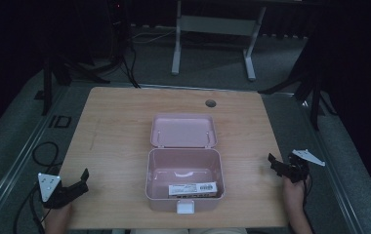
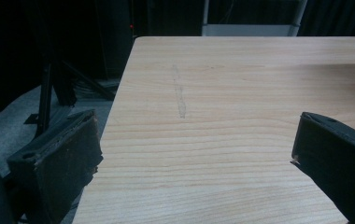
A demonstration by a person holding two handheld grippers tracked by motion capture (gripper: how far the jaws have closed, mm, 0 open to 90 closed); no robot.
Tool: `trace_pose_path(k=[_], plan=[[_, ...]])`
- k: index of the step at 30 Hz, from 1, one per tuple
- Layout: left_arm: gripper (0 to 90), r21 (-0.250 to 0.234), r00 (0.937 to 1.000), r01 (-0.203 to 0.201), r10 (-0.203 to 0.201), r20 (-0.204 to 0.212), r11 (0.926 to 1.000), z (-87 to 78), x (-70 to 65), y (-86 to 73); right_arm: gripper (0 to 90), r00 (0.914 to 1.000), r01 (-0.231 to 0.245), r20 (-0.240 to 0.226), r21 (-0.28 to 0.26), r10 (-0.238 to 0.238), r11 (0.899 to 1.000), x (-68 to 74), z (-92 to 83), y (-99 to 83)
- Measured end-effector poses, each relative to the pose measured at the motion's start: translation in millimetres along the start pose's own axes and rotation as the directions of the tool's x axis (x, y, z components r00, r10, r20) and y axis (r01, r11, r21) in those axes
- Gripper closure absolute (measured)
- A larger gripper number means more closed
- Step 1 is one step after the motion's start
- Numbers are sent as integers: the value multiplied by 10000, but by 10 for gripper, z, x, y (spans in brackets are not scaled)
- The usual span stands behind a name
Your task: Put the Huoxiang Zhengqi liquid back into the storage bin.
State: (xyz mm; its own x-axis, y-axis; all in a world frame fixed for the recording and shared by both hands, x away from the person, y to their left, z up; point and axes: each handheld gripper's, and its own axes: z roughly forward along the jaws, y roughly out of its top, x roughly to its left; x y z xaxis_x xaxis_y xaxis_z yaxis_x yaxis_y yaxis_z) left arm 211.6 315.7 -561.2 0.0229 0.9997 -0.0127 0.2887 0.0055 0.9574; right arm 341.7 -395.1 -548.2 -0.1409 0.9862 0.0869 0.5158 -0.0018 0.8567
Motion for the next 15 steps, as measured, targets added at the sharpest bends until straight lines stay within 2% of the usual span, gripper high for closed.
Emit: trace_pose_path(k=[5, 9, 15], plan=[[17, -19, 10000, 9, -9, -6, 10000, -1, -3, -1, 129, 9996, -121, -254, -6, 121, 9999, -21, -3, -3], [16, -25, 10000, 11, -11, -1, 10000, -2, -1, -2, 129, 9995, -186, -271, 48, 187, 9998, -26, 1, -2], [17, -30, 10000, 10, -10, 8, 10000, -2, -1, -2, 129, 9997, -7, -257, 159, 11, 9999, -11, 10, 1]])
